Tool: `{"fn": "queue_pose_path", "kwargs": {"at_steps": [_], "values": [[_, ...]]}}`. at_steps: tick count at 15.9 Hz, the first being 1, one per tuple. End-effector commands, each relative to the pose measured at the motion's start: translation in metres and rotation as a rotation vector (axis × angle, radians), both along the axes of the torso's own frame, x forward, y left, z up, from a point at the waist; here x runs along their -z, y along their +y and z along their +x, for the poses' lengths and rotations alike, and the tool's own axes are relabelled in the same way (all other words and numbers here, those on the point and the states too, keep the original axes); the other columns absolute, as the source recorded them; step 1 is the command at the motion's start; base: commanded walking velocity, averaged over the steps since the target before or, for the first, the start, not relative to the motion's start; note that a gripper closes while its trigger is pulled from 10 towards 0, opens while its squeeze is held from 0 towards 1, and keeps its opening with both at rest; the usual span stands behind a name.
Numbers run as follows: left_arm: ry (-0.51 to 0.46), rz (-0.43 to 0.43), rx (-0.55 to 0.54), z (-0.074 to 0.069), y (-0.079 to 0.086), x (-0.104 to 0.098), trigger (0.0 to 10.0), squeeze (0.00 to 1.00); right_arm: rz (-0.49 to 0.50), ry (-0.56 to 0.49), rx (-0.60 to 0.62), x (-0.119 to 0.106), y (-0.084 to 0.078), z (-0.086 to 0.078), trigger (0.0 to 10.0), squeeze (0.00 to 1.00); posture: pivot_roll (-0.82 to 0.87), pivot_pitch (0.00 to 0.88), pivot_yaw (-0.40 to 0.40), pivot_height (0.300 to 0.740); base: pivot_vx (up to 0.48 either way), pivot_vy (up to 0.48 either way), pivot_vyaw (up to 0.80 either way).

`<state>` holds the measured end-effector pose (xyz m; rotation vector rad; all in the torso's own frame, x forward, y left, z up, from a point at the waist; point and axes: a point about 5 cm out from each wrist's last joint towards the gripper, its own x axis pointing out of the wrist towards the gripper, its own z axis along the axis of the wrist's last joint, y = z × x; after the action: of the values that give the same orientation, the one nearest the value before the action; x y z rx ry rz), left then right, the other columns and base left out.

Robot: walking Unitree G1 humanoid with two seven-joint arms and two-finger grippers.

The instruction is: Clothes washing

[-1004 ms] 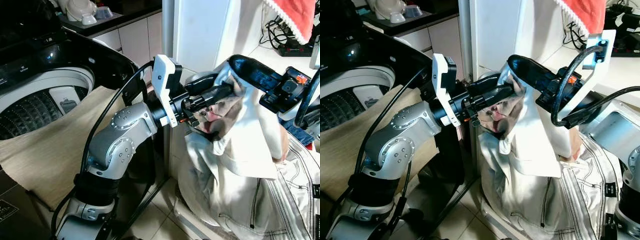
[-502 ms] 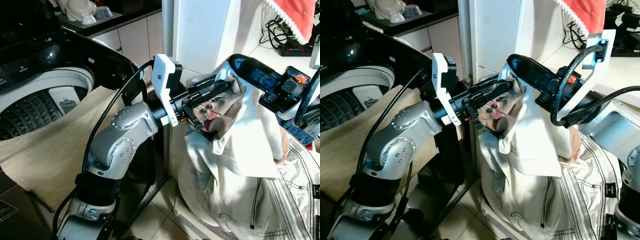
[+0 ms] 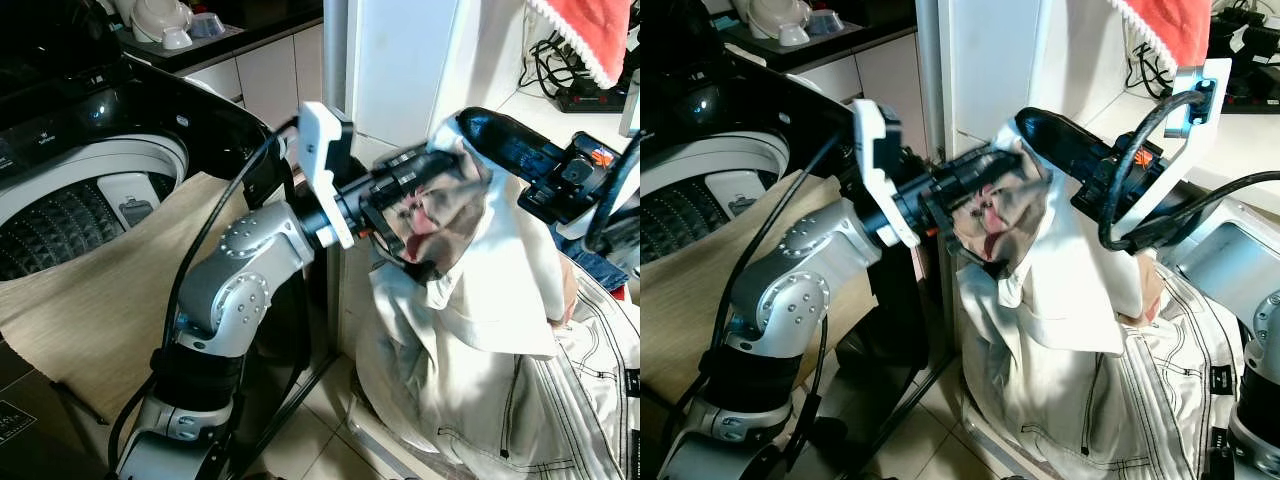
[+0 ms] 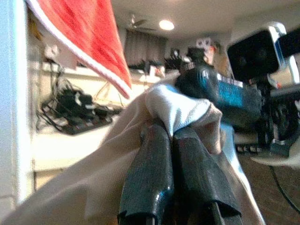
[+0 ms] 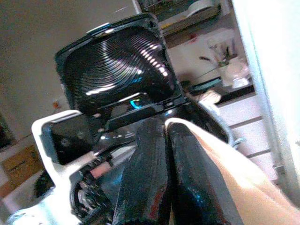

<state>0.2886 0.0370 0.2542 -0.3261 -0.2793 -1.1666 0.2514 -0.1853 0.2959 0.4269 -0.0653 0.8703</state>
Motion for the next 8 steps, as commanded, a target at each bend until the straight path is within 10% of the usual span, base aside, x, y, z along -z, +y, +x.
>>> {"fn": "queue_pose_path", "kwargs": {"at_steps": [1,3,4,6,8], "values": [[-0.026,-0.027,-0.041,0.006,0.006,-0.009,0.0,0.0,-0.023,-0.017,-0.009,-0.001,0.003,-0.002,10.0,1.0,-0.21,0.0,0.067,0.74,0.0,0.0,0.0],[-0.066,-0.053,-0.174,0.021,0.027,-0.022,0.0,0.0,-0.055,-0.044,0.006,-0.003,0.001,-0.003,10.0,1.0,-0.21,0.0,0.066,0.74,0.0,0.0,0.0],[-0.104,-0.042,-0.238,0.027,0.041,-0.03,0.0,0.0,-0.07,-0.05,0.024,-0.003,-0.001,-0.003,10.0,0.0,-0.21,0.0,0.067,0.74,0.0,0.0,0.0],[-0.2,-0.018,-0.412,0.04,0.076,-0.052,0.0,0.0,-0.075,-0.062,0.033,-0.003,-0.004,-0.004,10.0,0.0,-0.21,0.0,0.068,0.74,0.0,0.0,0.0],[-0.369,0.035,-0.842,0.056,0.143,-0.102,0.0,0.0,-0.11,-0.047,0.052,0.003,-0.006,-0.003,10.0,0.0,-0.2,0.0,0.069,0.74,0.0,0.0,0.0]]}}
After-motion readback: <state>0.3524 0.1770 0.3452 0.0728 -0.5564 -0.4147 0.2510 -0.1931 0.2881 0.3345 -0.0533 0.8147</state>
